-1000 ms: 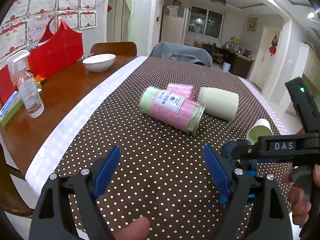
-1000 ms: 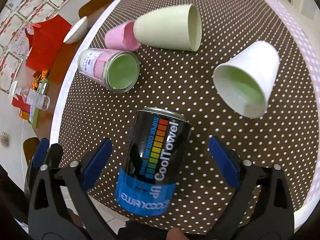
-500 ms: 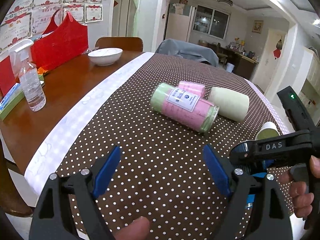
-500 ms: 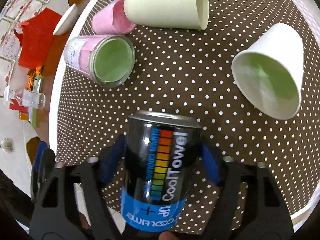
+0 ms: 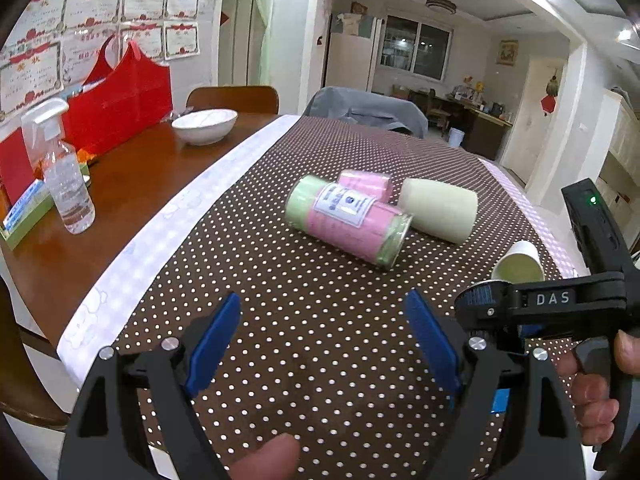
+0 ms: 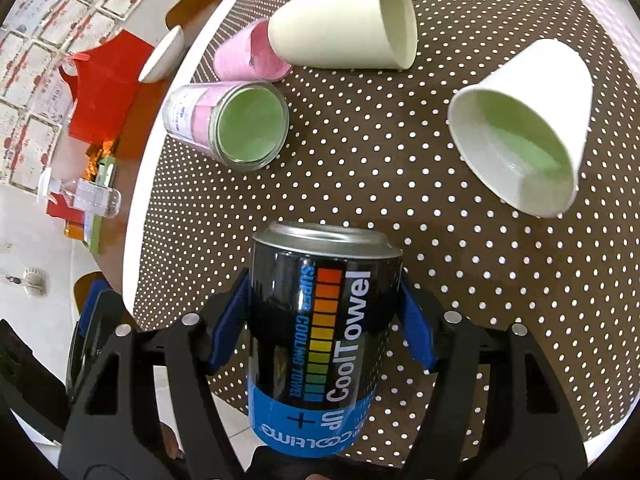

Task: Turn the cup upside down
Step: 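Lift the can with the right tool and rotate it silver lid up, then lower the upright can onto the runner with the right tool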

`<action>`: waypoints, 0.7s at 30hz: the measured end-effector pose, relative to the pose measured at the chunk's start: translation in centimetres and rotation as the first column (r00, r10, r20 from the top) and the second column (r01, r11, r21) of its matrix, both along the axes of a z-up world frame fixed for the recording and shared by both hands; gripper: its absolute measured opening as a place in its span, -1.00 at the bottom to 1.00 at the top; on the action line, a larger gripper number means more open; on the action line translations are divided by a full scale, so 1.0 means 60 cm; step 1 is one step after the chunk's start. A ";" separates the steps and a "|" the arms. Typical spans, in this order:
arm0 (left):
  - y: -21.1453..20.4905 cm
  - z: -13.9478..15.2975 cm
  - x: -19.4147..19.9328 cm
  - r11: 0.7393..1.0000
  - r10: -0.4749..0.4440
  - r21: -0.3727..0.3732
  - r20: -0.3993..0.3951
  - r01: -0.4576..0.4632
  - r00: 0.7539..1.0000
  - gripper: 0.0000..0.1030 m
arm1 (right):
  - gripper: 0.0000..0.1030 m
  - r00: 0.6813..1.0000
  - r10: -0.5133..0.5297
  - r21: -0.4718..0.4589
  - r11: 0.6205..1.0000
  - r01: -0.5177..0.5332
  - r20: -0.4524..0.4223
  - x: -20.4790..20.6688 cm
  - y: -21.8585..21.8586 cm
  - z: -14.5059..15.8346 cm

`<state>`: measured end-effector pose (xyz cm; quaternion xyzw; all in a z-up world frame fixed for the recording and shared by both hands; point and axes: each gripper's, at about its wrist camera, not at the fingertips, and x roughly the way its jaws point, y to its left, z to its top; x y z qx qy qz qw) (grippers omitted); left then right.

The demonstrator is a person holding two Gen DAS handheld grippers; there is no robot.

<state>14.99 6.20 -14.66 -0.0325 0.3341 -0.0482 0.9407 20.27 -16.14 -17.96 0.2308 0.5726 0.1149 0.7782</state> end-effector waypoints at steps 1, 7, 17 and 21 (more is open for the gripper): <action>-0.003 0.003 -0.003 1.000 -0.002 0.003 0.005 0.002 1.000 0.61 | 0.30 1.000 0.001 0.011 1.000 -0.001 0.017 -0.006 -0.004 0.005; -0.022 0.029 -0.024 0.999 -0.011 0.032 0.047 0.010 0.999 0.61 | 0.29 0.993 -0.002 0.044 0.999 -0.003 0.122 -0.036 -0.017 0.043; -0.050 0.073 -0.063 0.997 -0.020 0.078 0.123 0.011 0.992 0.61 | 0.28 0.954 -0.017 0.022 1.000 0.011 0.300 -0.084 -0.041 0.105; -0.061 0.093 -0.080 0.996 -0.028 0.089 0.155 0.014 0.988 0.61 | 0.28 0.920 -0.012 -0.013 1.000 0.019 0.391 -0.110 -0.045 0.138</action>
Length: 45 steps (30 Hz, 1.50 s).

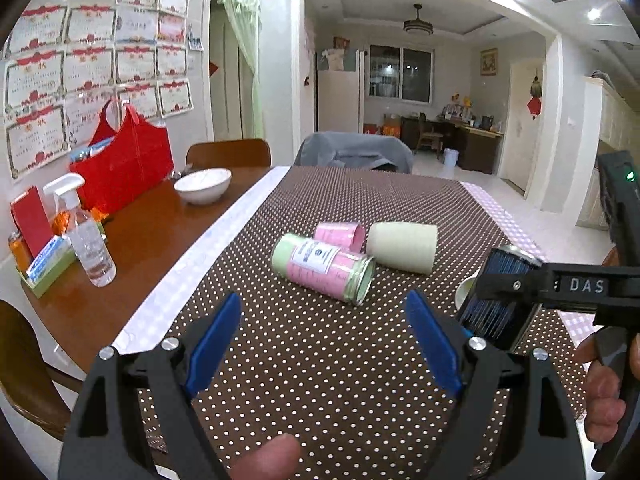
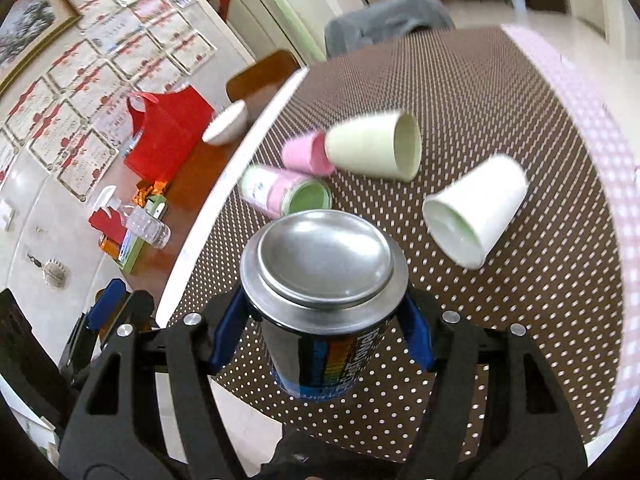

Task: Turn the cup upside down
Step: 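Lower the upright can onto the runner with the right tool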

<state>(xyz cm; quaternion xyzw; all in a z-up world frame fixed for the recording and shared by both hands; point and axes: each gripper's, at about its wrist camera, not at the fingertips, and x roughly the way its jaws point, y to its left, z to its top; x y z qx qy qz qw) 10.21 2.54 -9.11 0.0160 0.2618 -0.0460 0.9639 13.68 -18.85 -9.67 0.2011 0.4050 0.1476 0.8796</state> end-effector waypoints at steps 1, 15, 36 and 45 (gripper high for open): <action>-0.002 0.003 -0.003 1.000 -0.003 0.000 0.004 0.003 1.000 0.61 | 0.28 1.000 -0.003 -0.008 1.000 0.003 0.017 -0.006 -0.001 0.006; -0.016 0.019 -0.018 1.000 -0.009 -0.012 0.022 0.009 1.000 0.61 | 0.28 0.955 -0.010 -0.238 0.968 0.084 0.297 -0.072 0.017 0.041; -0.001 0.001 -0.001 0.999 0.031 -0.024 -0.019 -0.032 0.999 0.61 | 0.29 0.921 0.084 -0.386 0.920 0.075 0.381 -0.045 0.072 -0.055; 0.008 -0.005 0.004 0.998 0.050 -0.032 -0.031 -0.051 0.998 0.61 | 0.29 0.938 0.121 -0.429 0.903 0.033 0.326 -0.022 0.097 -0.093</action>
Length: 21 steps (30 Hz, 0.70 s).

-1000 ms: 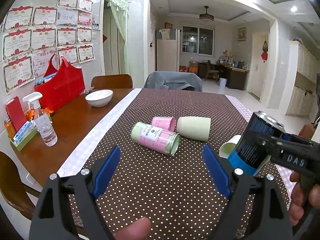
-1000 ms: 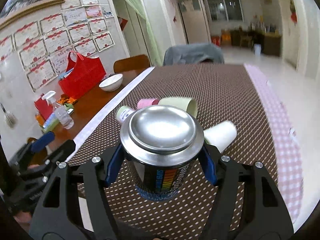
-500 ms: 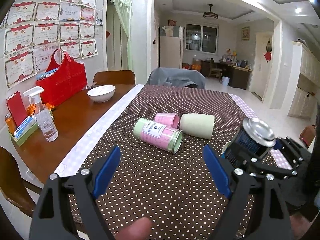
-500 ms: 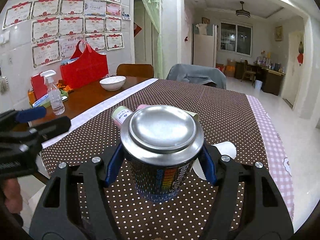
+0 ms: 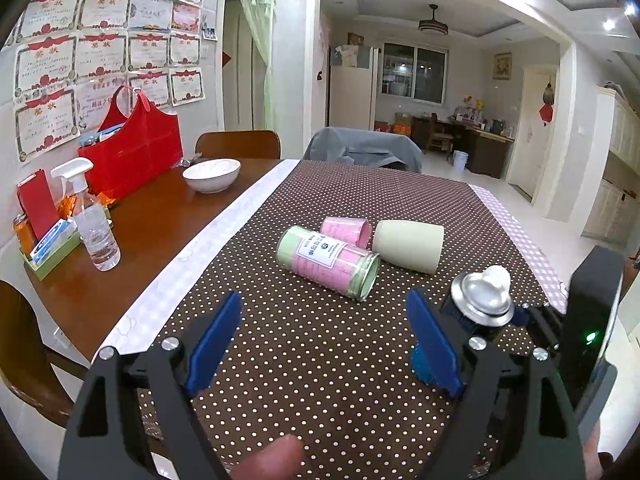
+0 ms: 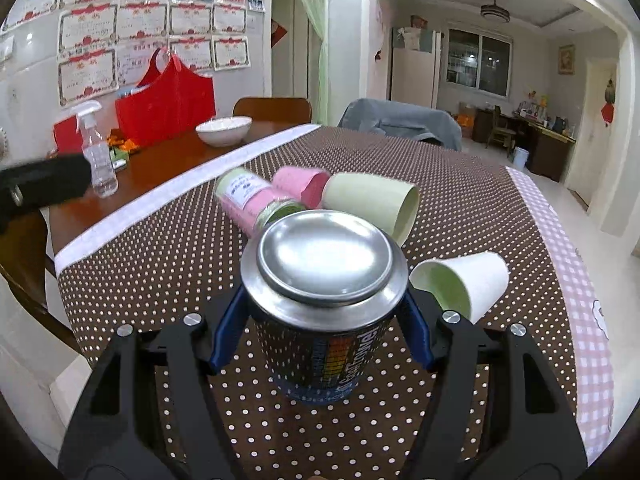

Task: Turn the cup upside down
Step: 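Lower the upright can onto the runner with the right tool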

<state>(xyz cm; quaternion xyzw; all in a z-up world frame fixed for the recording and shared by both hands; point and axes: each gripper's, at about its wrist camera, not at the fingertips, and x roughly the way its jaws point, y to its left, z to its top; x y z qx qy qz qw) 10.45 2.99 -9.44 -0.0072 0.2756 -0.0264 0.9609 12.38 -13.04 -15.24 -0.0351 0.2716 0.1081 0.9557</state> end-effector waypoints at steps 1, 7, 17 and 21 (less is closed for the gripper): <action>0.000 0.000 0.000 1.000 0.000 0.000 0.000 0.000 1.000 0.61 | 0.29 1.000 0.001 -0.007 1.000 -0.001 -0.006 0.002 0.003 -0.004; 0.000 0.001 -0.001 1.000 -0.003 0.001 0.003 0.003 1.000 0.61 | 0.37 1.000 0.014 -0.044 0.999 -0.015 -0.024 -0.003 0.008 -0.014; -0.006 0.013 -0.012 1.000 -0.012 -0.001 0.023 0.012 1.000 0.61 | 0.88 0.999 0.023 0.019 1.000 -0.022 -0.031 -0.019 -0.005 0.013; -0.009 0.021 -0.019 1.000 -0.017 -0.003 0.036 0.017 0.999 0.61 | 0.88 1.000 0.020 0.045 0.999 -0.019 -0.022 -0.024 -0.011 0.032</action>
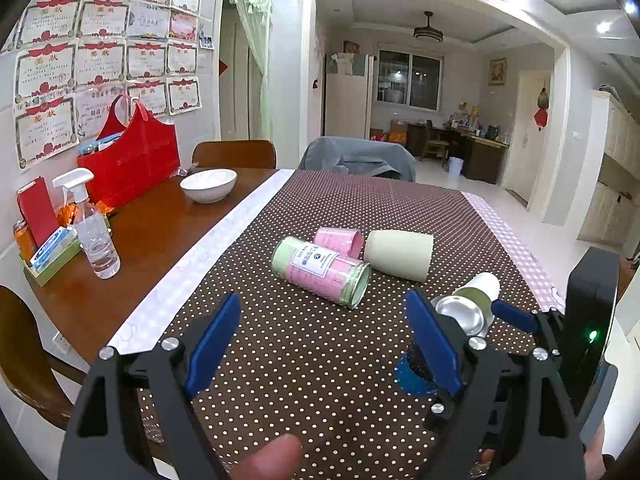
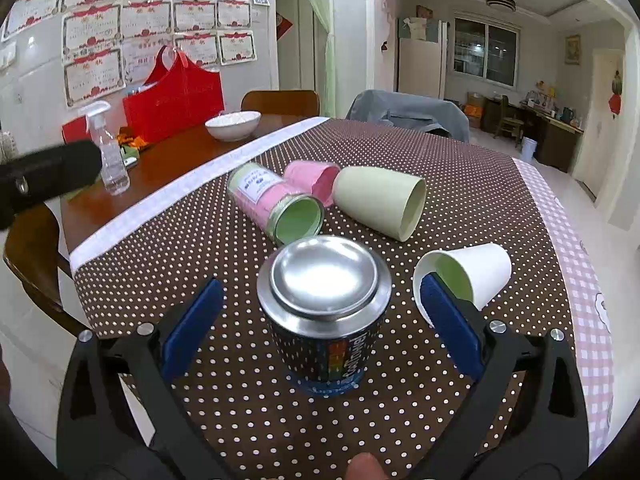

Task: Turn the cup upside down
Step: 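Lower the upright can onto the runner with the right tool, then open the right tool and pull it back from the can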

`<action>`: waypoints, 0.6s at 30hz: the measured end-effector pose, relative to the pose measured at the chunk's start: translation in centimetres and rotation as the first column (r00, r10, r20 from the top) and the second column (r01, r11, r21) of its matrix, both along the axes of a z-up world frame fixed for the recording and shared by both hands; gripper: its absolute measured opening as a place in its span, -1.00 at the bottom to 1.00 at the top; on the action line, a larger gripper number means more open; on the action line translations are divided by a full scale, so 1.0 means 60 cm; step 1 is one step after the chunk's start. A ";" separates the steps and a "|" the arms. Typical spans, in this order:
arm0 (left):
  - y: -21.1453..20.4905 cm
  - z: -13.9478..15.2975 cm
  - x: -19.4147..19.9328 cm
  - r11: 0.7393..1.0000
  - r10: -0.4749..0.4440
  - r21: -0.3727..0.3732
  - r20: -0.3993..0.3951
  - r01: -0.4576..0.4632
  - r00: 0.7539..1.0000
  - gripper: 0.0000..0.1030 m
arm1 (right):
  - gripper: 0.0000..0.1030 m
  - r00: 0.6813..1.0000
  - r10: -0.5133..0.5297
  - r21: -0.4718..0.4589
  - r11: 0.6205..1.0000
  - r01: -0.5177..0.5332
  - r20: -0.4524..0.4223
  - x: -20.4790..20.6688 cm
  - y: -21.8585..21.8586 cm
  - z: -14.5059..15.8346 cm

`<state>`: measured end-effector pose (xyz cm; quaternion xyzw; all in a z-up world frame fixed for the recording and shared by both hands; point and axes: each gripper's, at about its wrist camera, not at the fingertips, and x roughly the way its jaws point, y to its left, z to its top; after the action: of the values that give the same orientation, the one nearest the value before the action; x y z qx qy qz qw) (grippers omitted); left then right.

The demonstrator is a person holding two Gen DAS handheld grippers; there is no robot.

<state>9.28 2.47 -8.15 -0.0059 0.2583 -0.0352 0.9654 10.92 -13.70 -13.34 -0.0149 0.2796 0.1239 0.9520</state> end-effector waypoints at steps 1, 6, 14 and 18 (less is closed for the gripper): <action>-0.001 0.002 -0.002 1.000 -0.001 0.000 0.004 0.001 1.000 0.61 | 0.88 1.000 0.000 0.002 1.000 0.000 0.002 -0.001 0.000 0.003; -0.004 0.013 -0.011 1.000 -0.005 0.000 0.020 0.005 1.000 0.61 | 0.88 1.000 -0.016 0.012 1.000 0.016 0.008 -0.008 -0.008 0.024; -0.016 0.039 -0.035 1.000 -0.026 0.015 0.062 0.025 0.998 0.61 | 0.88 0.998 -0.066 0.091 0.994 0.065 0.001 -0.017 -0.042 0.055; -0.022 0.053 -0.048 0.999 -0.038 0.021 0.082 0.036 0.996 0.61 | 0.88 0.995 -0.101 0.182 0.978 0.101 -0.008 -0.029 -0.073 0.084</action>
<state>6.38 1.15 -4.97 0.0097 0.2185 -0.0508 0.9745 9.21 -18.07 -8.32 0.0866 0.2669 0.1004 0.9546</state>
